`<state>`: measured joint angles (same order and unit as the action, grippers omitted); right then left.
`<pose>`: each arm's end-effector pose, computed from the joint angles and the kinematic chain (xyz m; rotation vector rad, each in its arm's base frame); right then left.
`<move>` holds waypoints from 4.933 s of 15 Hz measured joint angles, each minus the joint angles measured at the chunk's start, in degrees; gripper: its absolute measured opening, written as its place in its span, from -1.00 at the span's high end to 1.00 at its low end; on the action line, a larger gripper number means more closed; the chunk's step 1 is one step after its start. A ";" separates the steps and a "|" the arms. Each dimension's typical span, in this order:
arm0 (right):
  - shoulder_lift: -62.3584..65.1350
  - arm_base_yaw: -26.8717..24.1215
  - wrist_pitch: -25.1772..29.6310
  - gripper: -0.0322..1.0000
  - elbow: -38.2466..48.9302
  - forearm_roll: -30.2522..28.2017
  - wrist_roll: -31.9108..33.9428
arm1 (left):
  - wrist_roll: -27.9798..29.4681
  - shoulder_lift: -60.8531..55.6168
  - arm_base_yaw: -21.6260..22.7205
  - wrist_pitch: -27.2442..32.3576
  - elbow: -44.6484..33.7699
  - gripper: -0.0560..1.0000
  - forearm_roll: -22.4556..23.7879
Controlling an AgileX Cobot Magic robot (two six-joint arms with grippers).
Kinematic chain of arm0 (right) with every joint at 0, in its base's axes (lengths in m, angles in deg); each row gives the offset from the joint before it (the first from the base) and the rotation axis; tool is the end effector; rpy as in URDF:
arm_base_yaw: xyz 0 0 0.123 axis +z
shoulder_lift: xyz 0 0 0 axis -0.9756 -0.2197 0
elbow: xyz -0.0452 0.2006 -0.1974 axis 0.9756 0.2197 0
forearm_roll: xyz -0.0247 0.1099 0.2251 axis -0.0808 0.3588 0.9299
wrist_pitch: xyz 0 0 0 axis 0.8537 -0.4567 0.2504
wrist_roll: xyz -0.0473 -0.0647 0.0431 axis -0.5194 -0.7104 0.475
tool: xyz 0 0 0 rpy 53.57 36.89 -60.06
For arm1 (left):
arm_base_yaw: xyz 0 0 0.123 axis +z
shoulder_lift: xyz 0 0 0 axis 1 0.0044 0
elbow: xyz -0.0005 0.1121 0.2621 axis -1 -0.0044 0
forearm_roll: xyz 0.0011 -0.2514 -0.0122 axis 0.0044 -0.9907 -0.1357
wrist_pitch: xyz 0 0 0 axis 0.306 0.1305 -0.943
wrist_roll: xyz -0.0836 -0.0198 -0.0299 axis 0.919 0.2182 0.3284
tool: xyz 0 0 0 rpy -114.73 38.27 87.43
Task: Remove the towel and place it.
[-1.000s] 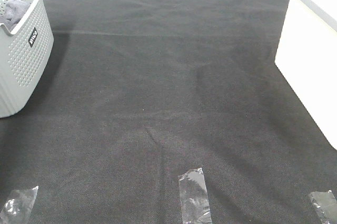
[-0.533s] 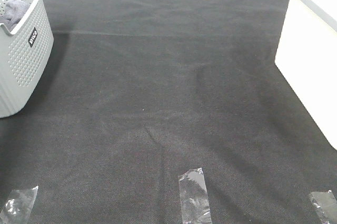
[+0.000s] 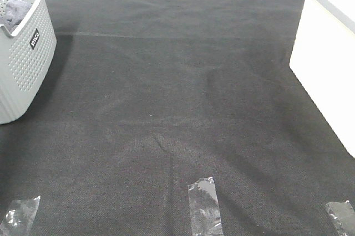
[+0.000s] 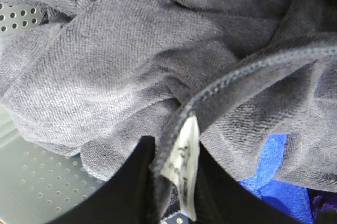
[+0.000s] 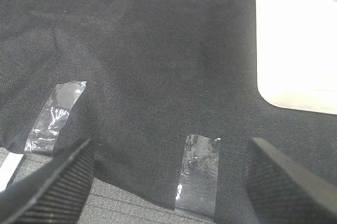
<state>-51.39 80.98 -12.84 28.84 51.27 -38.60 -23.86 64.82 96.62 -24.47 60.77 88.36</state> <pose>-0.0044 0.0116 0.2613 -0.2276 2.1207 0.1320 0.4761 0.0772 0.2281 1.5932 2.3426 0.7176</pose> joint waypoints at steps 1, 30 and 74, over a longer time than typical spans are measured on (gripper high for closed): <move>0.00 0.00 0.00 -0.55 0.00 0.00 0.00 | 0.00 0.00 0.00 0.00 0.00 0.54 0.00; -19.60 0.00 -30.88 -0.46 -1.15 19.14 -17.82 | 14.61 -43.09 -39.82 6.99 0.06 0.89 7.51; -100.27 24.69 -18.33 0.90 -46.12 61.99 -65.78 | 28.25 -41.08 -53.46 9.17 0.06 0.89 7.56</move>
<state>-151.66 105.67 -31.17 -17.28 113.26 -104.38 4.38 23.74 43.17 -15.31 60.83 95.92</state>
